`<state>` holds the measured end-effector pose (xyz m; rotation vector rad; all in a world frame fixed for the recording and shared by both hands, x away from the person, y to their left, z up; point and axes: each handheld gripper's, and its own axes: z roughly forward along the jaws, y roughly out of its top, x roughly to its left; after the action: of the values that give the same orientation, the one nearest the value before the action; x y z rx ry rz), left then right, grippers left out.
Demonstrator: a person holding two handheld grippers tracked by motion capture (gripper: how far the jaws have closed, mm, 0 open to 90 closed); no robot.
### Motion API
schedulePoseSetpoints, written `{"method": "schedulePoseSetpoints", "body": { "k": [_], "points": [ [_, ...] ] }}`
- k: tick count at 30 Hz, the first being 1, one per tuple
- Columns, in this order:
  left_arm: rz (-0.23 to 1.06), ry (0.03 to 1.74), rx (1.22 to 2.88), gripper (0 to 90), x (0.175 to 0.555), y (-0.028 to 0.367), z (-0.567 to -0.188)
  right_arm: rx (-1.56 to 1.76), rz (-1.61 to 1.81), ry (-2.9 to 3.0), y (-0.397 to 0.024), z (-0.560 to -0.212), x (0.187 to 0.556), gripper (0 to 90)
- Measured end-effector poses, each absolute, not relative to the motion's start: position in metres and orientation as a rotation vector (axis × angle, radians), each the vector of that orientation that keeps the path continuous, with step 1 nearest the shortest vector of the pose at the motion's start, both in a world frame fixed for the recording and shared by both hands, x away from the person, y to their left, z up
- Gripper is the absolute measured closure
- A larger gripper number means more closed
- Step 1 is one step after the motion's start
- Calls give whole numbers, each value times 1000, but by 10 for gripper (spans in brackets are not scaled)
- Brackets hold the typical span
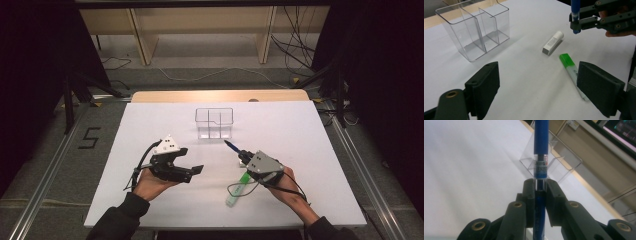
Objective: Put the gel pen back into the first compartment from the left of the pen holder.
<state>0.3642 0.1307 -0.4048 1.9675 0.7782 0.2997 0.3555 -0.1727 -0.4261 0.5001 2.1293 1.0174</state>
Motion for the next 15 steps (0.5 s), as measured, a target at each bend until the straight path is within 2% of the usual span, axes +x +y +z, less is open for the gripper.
{"method": "schedulePoseSetpoints", "body": {
  "k": [5,15],
  "points": [
    [376,764,1924,183,357,139,-409,674,1181,2152,-177,-419,370,792],
    [397,798,1890,181,348,152,-421,906,1430,2146,-170,-408,400,793]
  ]
}}
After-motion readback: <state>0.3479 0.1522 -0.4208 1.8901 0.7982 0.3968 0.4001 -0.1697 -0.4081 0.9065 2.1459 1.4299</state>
